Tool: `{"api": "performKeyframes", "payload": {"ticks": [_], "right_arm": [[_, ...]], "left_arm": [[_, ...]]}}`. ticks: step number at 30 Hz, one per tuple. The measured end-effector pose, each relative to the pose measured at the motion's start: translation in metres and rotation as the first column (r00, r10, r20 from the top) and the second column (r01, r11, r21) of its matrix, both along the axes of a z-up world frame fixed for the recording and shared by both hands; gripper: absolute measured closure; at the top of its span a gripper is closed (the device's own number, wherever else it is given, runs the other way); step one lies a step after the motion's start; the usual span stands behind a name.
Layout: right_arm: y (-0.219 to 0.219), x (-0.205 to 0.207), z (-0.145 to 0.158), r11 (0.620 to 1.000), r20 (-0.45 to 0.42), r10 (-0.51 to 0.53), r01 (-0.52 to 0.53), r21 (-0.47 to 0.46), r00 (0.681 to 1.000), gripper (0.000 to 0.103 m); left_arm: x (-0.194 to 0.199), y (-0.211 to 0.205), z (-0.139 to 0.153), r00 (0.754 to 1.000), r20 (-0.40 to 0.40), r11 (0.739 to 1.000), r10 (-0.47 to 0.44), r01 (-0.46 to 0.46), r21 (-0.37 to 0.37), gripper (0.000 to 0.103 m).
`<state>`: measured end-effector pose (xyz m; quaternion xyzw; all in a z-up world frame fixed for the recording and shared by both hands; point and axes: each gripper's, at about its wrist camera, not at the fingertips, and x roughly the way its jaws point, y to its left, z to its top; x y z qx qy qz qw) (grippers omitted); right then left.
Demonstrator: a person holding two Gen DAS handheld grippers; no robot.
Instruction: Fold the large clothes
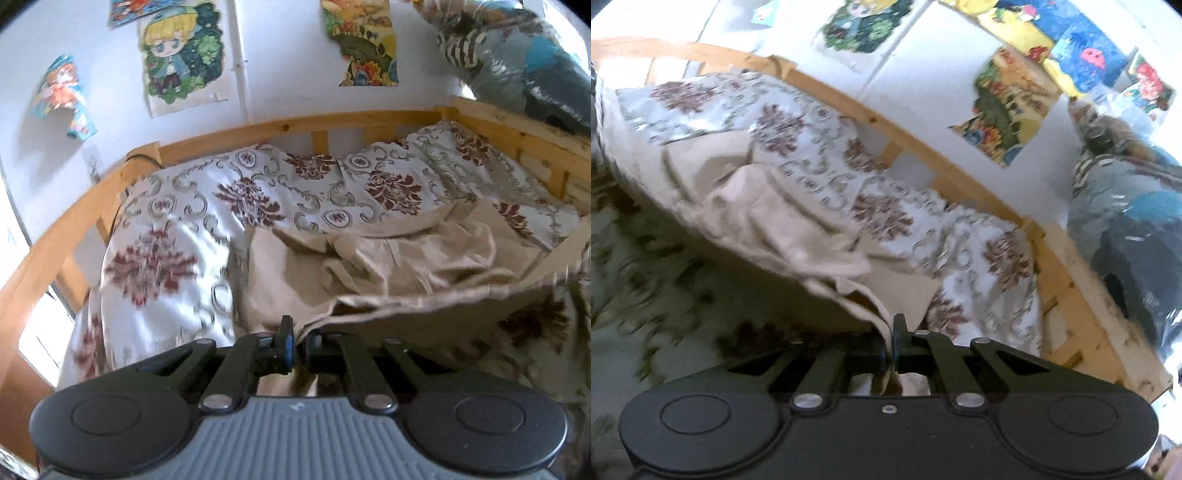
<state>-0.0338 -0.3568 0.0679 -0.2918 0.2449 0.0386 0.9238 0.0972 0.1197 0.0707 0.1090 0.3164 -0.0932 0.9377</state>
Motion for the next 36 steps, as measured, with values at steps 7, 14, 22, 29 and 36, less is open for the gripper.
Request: {"api": "performKeyframes", "payload": {"ticks": [7, 14, 22, 29, 36], "right_arm": [[-0.005, 0.107, -0.02, 0.998, 0.023, -0.059, 0.059, 0.012, 0.998, 0.1], [-0.022, 0.178, -0.064, 0.956, 0.011, -0.198, 0.191, 0.223, 0.98, 0.083], [-0.042, 0.14, -0.06, 0.899, 0.014, -0.133, 0.115, 0.423, 0.991, 0.017], [-0.049, 0.123, -0.067, 0.916, 0.014, -0.163, 0.146, 0.373, 0.987, 0.007], [-0.076, 0.14, -0.081, 0.849, 0.066, -0.342, 0.278, 0.45, 0.937, 0.018]], "left_arm": [[0.12, -0.023, -0.016, 0.999, -0.05, 0.993, 0.018, -0.011, 0.119, 0.097], [0.219, -0.034, -0.083, 0.984, -0.168, 0.993, 0.066, -0.048, 0.11, 0.097], [0.232, -0.032, -0.104, 0.971, -0.232, 0.995, 0.065, -0.044, 0.092, 0.097], [0.236, -0.028, -0.096, 0.962, -0.256, 0.995, 0.093, -0.085, 0.044, 0.089], [0.201, -0.015, -0.061, 0.992, -0.109, 0.996, 0.065, -0.071, -0.051, 0.008]]}}
